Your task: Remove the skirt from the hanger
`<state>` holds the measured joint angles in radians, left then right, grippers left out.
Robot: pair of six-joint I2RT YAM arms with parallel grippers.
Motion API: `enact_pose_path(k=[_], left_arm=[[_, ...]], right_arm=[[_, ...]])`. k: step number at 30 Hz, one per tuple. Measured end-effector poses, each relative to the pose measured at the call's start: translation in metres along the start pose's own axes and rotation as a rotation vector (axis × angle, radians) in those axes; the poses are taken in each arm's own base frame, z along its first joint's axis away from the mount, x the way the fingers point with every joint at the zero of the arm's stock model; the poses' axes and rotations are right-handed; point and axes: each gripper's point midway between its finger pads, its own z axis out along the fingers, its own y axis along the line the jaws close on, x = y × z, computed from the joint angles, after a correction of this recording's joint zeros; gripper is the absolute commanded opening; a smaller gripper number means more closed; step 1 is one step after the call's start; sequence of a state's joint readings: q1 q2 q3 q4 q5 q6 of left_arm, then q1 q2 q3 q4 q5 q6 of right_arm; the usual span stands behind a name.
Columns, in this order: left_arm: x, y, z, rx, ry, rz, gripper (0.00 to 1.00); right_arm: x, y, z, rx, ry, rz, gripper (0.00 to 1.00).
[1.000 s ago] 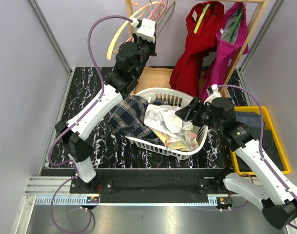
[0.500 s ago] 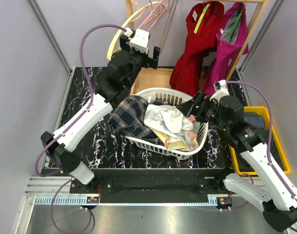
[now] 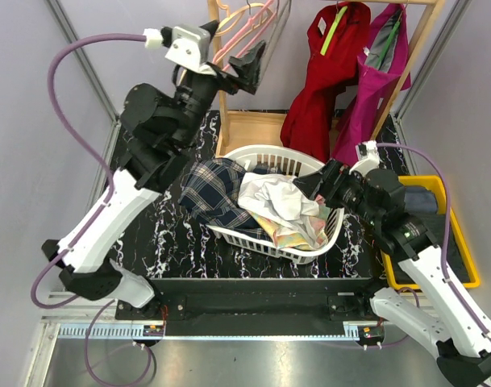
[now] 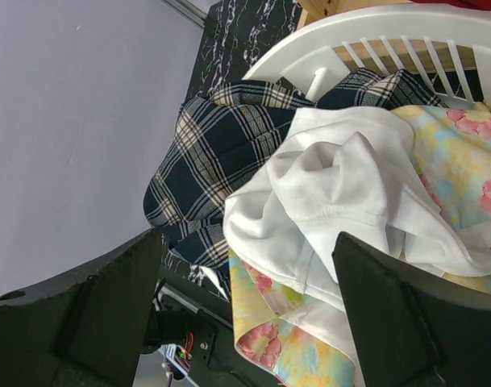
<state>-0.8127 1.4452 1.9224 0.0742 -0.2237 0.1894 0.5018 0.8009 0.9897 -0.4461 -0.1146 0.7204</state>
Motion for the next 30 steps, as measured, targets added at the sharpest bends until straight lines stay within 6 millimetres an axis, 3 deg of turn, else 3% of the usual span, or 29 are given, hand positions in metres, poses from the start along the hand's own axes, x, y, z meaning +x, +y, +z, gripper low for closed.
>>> enact_pose_path(k=[2, 5, 10, 14, 16, 18, 26, 30], left_arm=[[0.001, -0.018, 0.013, 0.044, -0.037, -0.011, 0.99], [0.021, -0.045, 0.043, 0.092, -0.065, -0.008, 0.99], [0.117, -0.095, 0.099, 0.140, 0.003, 0.019, 0.99], [0.195, -0.125, 0.115, 0.167, 0.059, 0.072, 0.99], [0.216, -0.132, 0.118, 0.170, 0.062, 0.105, 0.99], [0.225, -0.134, 0.121, 0.155, 0.031, 0.146, 0.99], [0.206, -0.122, 0.128, 0.073, -0.090, 0.211, 0.97], [0.210, -0.112, 0.129, 0.048, -0.084, 0.220, 0.97]], right_arm=[[0.005, -0.005, -0.001, -0.011, -0.008, 0.000, 0.95], [0.012, -0.009, -0.006, -0.040, -0.030, -0.005, 0.95], [0.010, -0.002, -0.023, -0.117, -0.097, -0.019, 0.95], [0.006, 0.008, -0.036, -0.179, -0.132, -0.030, 0.95], [0.007, 0.009, -0.038, -0.195, -0.140, -0.032, 0.95], [0.009, 0.009, -0.039, -0.201, -0.138, -0.033, 0.95], [0.011, 0.012, -0.047, -0.226, -0.143, -0.037, 0.95], [0.010, 0.013, -0.049, -0.232, -0.150, -0.040, 0.95]])
